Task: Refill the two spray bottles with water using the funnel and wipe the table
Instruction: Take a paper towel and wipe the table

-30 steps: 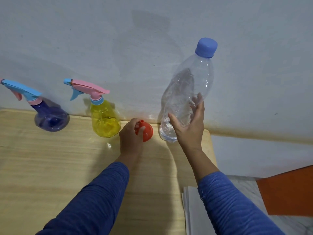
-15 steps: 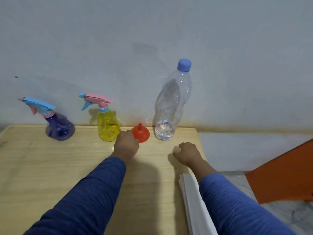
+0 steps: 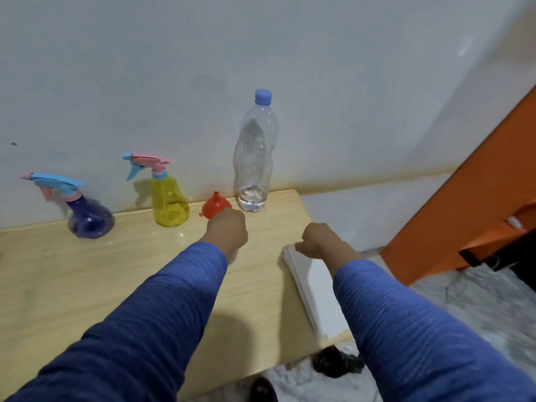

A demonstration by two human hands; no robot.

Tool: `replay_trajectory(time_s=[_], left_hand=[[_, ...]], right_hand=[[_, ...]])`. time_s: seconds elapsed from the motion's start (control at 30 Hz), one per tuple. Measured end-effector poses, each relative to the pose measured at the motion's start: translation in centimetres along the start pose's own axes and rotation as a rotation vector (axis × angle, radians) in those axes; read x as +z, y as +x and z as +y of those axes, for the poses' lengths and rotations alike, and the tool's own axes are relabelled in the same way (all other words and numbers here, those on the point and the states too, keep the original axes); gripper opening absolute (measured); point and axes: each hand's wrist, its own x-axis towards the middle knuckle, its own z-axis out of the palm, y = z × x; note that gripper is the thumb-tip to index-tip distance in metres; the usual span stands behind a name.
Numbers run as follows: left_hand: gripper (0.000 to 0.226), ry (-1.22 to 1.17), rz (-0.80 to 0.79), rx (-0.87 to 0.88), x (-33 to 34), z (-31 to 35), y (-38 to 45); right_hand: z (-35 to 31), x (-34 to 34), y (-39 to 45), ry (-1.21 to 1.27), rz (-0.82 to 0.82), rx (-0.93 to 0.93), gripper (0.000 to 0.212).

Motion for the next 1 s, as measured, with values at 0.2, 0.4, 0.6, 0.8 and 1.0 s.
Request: replay_trajectory(time_s=[0.2, 0.4, 0.6, 0.8, 1.0], left_hand=[[0.039, 0.034, -0.021, 0.241, 1.6, 5.7, -2.5], [0.05, -0.022, -0.162, 0.514, 5.1, 10.1, -3.4], [0.052, -0.135, -0.227, 0.613, 10.2, 11.0, -3.5], [0.044, -0.241, -0.155, 0.623, 13.2, 10.4, -3.7], [0.029, -0.35, -0.135, 0.599, 13.3, 10.2, -3.3]], right_hand=[[4.6, 2.9, -4.6, 0.058, 0.028, 0.124, 0.029], [7.4, 7.5, -7.5, 0.235, 0.064, 0.172, 0.043], [7.6, 12.2, -9.0, 0.496, 0.149, 0.113, 0.041], [7.7, 15.9, -9.2, 0.524, 0.214, 0.047, 0.062], [7.7, 16.4, -9.3, 0.603, 0.326, 0.052, 0.043]])
